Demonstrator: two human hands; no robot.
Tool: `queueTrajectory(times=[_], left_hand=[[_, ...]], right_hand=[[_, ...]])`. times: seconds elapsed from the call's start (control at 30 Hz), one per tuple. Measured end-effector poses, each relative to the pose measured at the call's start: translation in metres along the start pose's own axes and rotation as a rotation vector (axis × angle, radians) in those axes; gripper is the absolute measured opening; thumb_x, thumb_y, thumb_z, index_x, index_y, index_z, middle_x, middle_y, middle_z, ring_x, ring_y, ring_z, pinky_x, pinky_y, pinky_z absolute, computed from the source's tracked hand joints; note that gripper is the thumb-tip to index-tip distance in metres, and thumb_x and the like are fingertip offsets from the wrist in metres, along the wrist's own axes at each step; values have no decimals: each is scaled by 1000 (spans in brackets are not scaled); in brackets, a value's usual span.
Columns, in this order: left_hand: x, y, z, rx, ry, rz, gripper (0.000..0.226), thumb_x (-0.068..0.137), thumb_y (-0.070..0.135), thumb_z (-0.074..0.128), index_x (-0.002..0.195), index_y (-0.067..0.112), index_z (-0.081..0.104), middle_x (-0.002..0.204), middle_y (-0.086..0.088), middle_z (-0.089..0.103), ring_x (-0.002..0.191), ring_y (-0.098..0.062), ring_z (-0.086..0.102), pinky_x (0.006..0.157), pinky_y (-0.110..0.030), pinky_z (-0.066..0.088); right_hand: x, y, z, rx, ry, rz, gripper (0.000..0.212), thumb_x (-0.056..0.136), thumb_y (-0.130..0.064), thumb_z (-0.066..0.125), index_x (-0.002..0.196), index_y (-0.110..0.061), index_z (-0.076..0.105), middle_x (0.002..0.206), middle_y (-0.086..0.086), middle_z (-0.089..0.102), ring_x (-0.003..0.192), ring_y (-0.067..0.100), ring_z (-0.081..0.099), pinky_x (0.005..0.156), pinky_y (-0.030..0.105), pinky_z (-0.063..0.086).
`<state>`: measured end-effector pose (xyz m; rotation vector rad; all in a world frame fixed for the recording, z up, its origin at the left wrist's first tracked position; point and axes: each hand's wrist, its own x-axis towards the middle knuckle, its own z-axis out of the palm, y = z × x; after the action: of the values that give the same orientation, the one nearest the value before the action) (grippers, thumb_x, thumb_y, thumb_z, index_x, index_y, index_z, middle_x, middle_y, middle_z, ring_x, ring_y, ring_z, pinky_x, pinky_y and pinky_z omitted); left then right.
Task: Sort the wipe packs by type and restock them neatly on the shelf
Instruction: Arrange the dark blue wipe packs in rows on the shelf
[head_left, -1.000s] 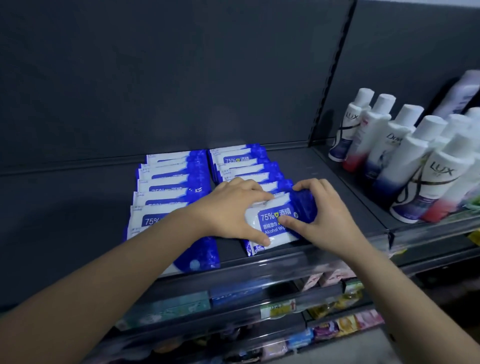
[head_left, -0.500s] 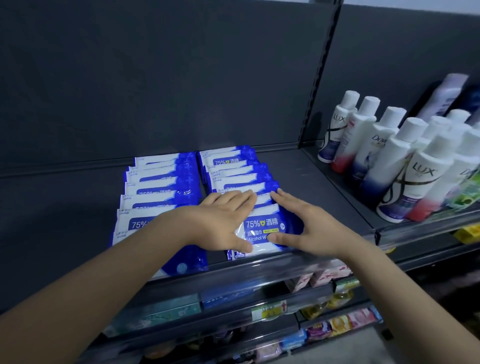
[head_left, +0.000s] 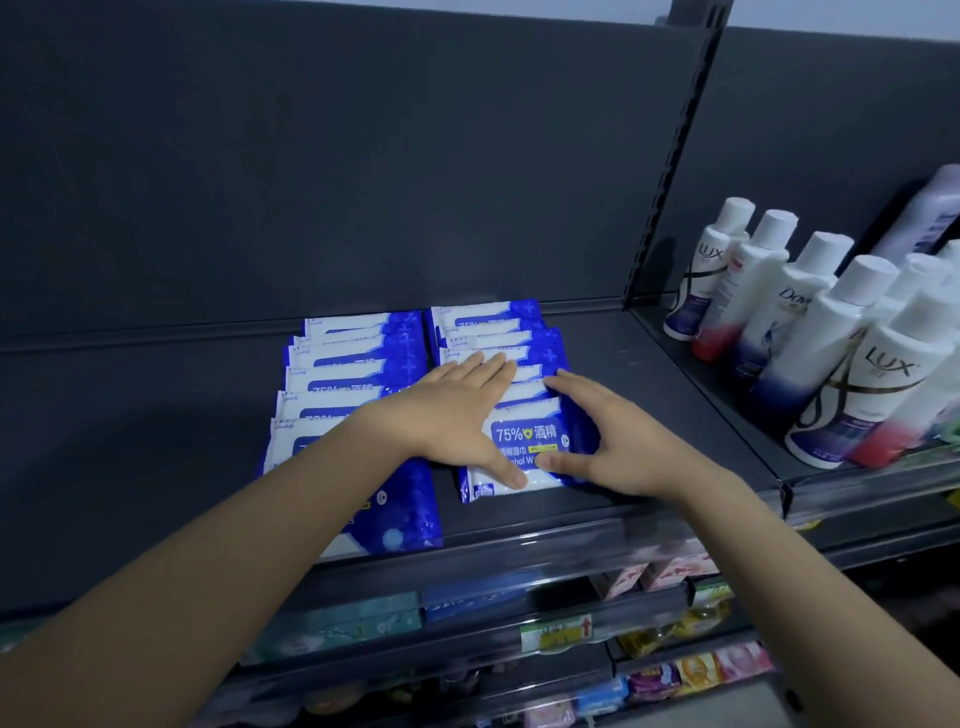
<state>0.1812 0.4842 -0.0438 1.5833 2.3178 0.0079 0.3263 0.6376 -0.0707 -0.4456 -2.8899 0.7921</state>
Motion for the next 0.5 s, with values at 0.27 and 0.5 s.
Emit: queueTrajectory(times=[0.27,0.5], left_hand=[[6,-7,-1,15,77,10,117,73,70,62,152,25,-12,159,7,-19,145,-11,-19,116,-31,-10],[-7,-5,8,36,116,48,111,75,75,55,153,27,-7,159,7,-17,146,-10,-16,116,-31,-9]], right_hand=[[15,-3,-2,0,-10,34,89,76,-45,75,148,-26,28,155,-7,28,140,10,29,113,24,25],[-1,10,-1,-12,-23,-11,88,75,-55,70,149,-34,28,157,-15,19,142,0,20,116,23,20]])
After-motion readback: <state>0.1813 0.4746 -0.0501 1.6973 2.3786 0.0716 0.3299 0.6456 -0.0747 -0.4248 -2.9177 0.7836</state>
